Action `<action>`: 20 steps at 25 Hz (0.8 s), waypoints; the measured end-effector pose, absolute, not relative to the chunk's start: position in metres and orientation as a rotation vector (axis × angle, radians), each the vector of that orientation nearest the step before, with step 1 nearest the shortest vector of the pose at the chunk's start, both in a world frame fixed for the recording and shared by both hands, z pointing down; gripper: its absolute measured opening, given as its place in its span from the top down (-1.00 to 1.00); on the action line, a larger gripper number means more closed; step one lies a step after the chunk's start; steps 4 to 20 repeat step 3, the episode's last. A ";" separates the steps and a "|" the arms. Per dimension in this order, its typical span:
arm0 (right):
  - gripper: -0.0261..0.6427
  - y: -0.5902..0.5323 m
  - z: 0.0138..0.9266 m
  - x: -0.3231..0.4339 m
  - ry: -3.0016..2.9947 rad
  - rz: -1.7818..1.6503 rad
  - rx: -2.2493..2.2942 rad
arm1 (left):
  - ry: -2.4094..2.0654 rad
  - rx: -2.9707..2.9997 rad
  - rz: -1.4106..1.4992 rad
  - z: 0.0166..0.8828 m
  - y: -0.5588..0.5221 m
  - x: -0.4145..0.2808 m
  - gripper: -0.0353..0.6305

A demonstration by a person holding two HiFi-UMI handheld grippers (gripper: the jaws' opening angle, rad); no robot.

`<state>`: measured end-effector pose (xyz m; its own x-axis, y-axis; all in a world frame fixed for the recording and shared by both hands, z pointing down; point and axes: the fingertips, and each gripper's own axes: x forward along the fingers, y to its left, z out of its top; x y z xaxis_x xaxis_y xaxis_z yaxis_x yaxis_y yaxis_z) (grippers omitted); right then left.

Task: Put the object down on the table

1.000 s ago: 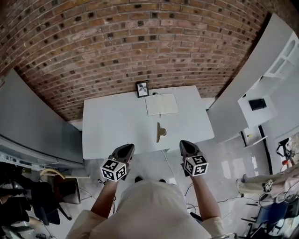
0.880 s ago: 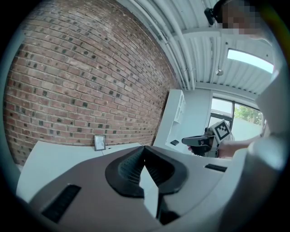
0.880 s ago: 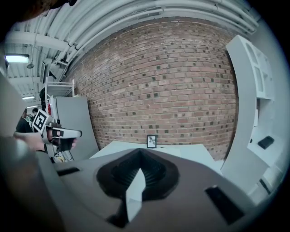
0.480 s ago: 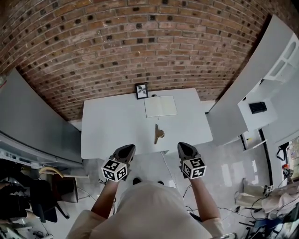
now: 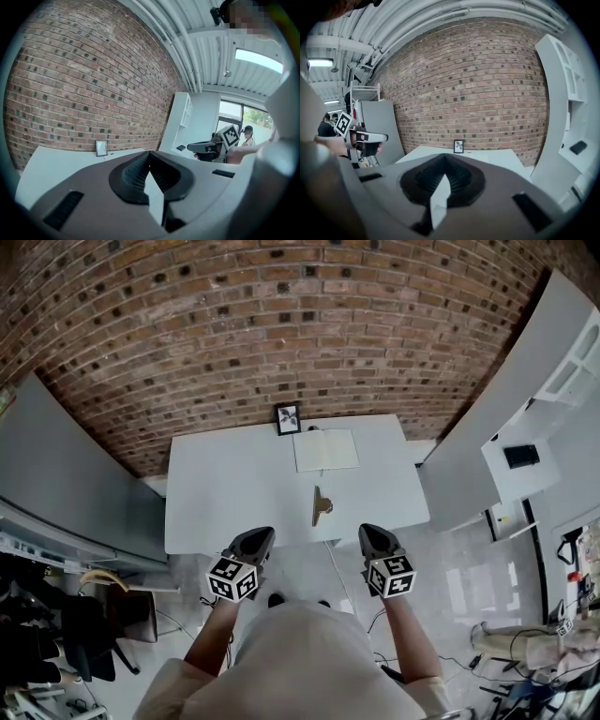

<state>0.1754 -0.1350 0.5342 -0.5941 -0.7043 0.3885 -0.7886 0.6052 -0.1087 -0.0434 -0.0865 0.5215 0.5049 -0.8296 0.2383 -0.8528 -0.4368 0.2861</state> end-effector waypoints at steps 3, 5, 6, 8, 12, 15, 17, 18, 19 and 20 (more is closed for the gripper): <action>0.92 -0.136 0.535 0.175 -2.526 0.390 1.215 | -1.397 2.383 0.084 0.522 -0.087 -0.045 0.91; 0.92 -0.136 0.535 0.175 -2.526 0.390 1.215 | -1.397 2.383 0.084 0.522 -0.087 -0.045 0.91; 0.92 -0.136 0.535 0.175 -2.526 0.390 1.215 | -1.397 2.383 0.084 0.522 -0.087 -0.045 0.91; 0.92 -0.136 0.535 0.175 -2.526 0.390 1.215 | -1.397 2.383 0.084 0.522 -0.087 -0.045 0.91; 0.92 -0.136 0.535 0.175 -2.526 0.390 1.215 | -1.397 2.383 0.084 0.522 -0.087 -0.045 0.91; 0.92 -0.136 0.535 0.175 -2.526 0.390 1.215 | -1.397 2.383 0.084 0.522 -0.087 -0.045 0.91; 0.92 -0.136 0.535 0.175 -2.526 0.390 1.215 | -1.397 2.383 0.084 0.522 -0.087 -0.045 0.91; 0.92 -0.136 0.535 0.175 -2.526 0.390 1.215 | -1.397 2.383 0.084 0.522 -0.087 -0.045 0.91; 0.92 -0.136 0.535 0.175 -2.526 0.390 1.215 | -1.397 2.383 0.084 0.522 -0.087 -0.045 0.91; 0.92 -0.136 0.535 0.175 -2.526 0.390 1.215 | -1.397 2.383 0.084 0.522 -0.087 -0.045 0.91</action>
